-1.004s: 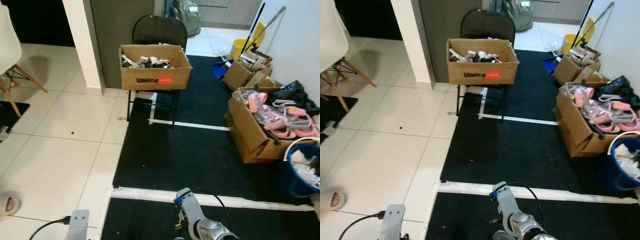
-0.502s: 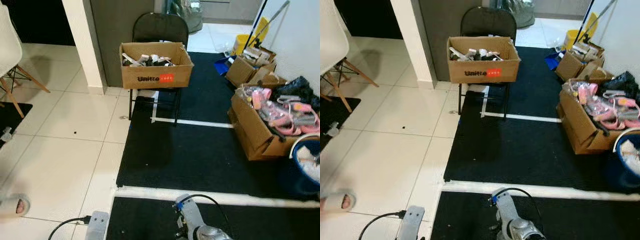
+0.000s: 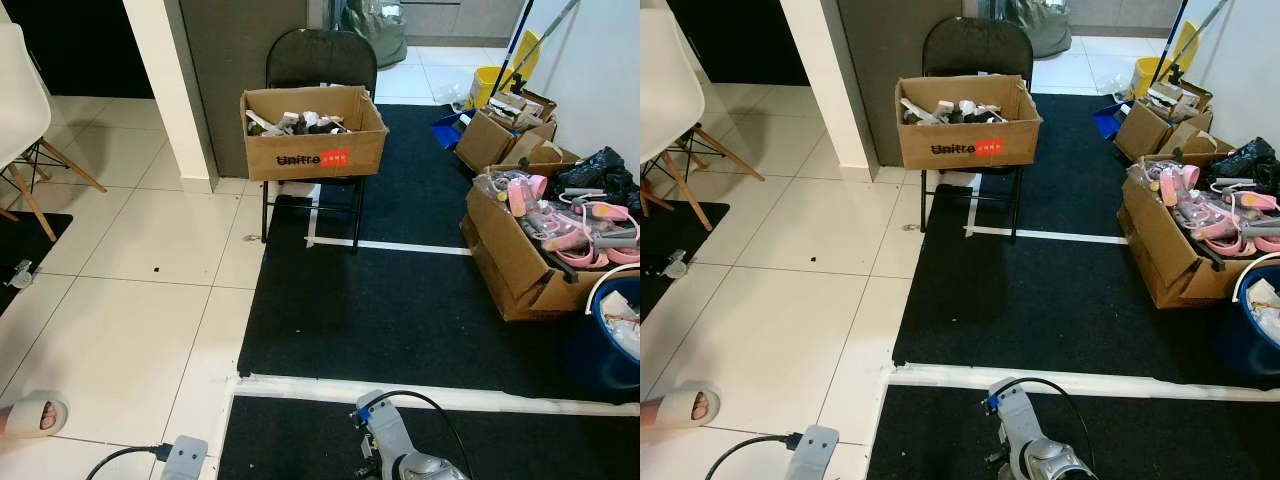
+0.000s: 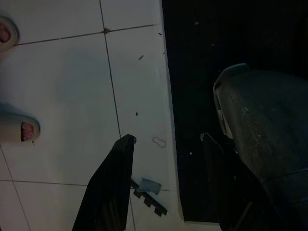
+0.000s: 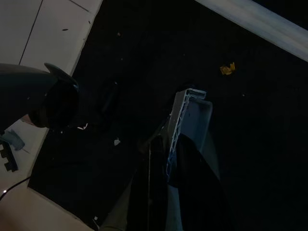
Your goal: Picking trash to rubbish bin
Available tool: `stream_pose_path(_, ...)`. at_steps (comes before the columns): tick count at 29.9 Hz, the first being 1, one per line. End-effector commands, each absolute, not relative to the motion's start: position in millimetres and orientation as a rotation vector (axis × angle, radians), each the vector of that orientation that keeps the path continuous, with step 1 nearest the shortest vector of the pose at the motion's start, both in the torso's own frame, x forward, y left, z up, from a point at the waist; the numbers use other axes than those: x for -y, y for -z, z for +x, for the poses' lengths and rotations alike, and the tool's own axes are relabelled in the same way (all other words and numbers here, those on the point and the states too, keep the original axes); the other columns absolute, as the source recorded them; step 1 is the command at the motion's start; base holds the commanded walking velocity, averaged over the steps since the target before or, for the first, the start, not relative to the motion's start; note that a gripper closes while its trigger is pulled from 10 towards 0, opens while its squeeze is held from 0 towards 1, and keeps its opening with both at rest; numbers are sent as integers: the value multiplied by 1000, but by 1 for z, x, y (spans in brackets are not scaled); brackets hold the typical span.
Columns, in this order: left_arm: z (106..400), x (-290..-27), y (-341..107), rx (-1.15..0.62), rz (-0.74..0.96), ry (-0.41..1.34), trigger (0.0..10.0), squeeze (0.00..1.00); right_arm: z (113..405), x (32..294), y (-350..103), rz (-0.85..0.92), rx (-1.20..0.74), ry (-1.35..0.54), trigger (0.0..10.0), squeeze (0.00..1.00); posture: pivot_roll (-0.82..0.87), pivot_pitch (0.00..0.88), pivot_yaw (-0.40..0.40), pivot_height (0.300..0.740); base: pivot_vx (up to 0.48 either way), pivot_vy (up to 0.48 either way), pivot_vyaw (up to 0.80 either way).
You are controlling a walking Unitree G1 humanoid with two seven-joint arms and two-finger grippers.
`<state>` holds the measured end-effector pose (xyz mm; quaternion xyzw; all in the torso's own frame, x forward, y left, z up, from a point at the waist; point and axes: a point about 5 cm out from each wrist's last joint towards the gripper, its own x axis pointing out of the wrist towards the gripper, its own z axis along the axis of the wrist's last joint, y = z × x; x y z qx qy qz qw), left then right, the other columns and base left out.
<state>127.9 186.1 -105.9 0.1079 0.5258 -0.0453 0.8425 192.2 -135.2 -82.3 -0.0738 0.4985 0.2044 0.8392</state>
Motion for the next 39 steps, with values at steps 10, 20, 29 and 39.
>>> stream_pose_path(10,120,-179,109,-1140,245,134,10000,0,188,139,84,-168,-1069,-430,10000,0,-5,35,29,740,0,0,0)
stream_pose_path(20,115,-177,111,-1158,235,135,10000,0,188,139,84,-178,-1073,-441,10000,0,3,34,24,740,0,0,0)
stream_pose_path(29,115,-176,111,-1160,238,140,10000,0,187,141,85,-188,-1076,-442,10000,0,0,27,20,740,0,0,0)
stream_pose_path(39,120,-173,110,-1151,249,160,10000,0,189,143,84,-193,-1073,-438,10000,0,-19,20,26,740,0,0,0)
